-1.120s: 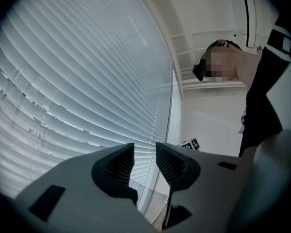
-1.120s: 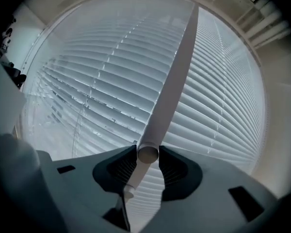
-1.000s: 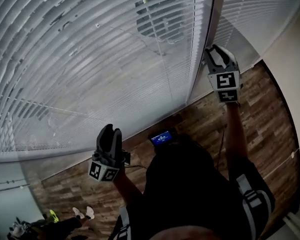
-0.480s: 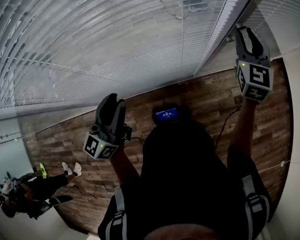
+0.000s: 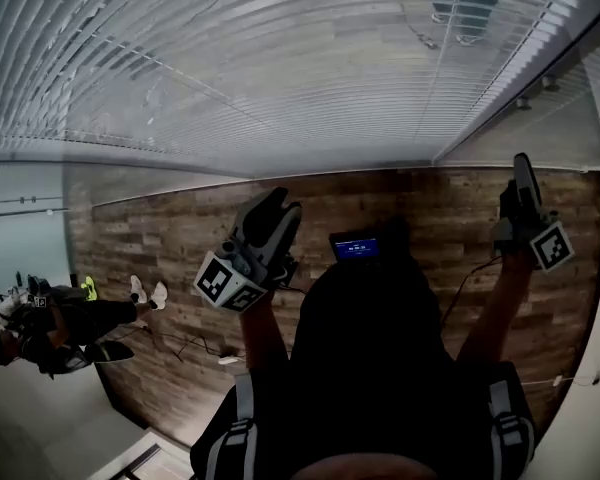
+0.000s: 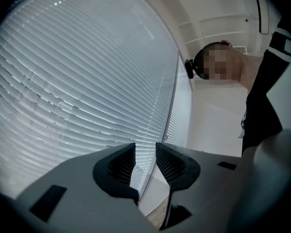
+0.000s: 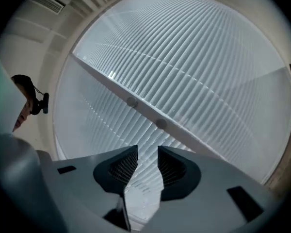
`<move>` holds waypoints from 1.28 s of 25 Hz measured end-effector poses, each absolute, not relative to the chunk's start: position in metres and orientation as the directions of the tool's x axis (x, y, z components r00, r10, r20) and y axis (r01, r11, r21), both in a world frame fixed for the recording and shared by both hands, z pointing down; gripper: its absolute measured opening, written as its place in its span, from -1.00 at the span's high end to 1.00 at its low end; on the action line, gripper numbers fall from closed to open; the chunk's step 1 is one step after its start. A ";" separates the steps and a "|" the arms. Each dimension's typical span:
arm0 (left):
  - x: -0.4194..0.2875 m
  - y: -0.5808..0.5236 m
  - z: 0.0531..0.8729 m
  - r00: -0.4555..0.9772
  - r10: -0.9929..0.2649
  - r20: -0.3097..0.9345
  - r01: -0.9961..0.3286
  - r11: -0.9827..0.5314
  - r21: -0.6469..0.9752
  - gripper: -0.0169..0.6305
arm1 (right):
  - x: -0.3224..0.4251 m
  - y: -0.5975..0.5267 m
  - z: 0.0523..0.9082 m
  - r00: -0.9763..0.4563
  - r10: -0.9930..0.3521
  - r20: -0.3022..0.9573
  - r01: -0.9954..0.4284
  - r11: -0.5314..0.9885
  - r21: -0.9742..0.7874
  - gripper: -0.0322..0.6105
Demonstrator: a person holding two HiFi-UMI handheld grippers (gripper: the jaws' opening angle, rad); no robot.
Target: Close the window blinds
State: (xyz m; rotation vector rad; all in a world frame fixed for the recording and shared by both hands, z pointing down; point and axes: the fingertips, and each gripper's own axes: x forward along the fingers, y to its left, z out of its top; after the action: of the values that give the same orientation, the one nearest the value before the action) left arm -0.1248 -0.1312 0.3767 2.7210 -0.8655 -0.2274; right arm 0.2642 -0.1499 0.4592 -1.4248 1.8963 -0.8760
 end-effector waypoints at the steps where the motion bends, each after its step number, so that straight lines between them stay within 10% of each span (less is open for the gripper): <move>1: -0.126 -0.129 0.377 0.814 -0.577 -0.074 -0.531 -0.789 0.309 0.53 | 0.251 -0.138 0.470 -0.257 -0.963 -0.078 -0.539 0.210 -0.816 0.48; 18: -0.189 0.012 0.431 0.874 -0.425 -0.236 -0.298 -0.851 0.432 0.53 | 0.093 0.090 0.450 -0.334 -0.939 -0.082 -0.581 0.273 -0.767 0.56; 32: -0.215 0.041 0.411 0.802 -0.511 -0.310 -0.370 -0.832 0.414 0.53 | 0.043 0.090 0.415 -0.512 -0.845 -0.156 -0.525 0.451 -0.722 0.68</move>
State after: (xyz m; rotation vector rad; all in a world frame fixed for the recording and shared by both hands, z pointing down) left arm -0.2146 0.0412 0.4110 2.6552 -0.6699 -0.5926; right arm 0.0429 0.0904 0.4155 -1.1435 2.2020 -0.8427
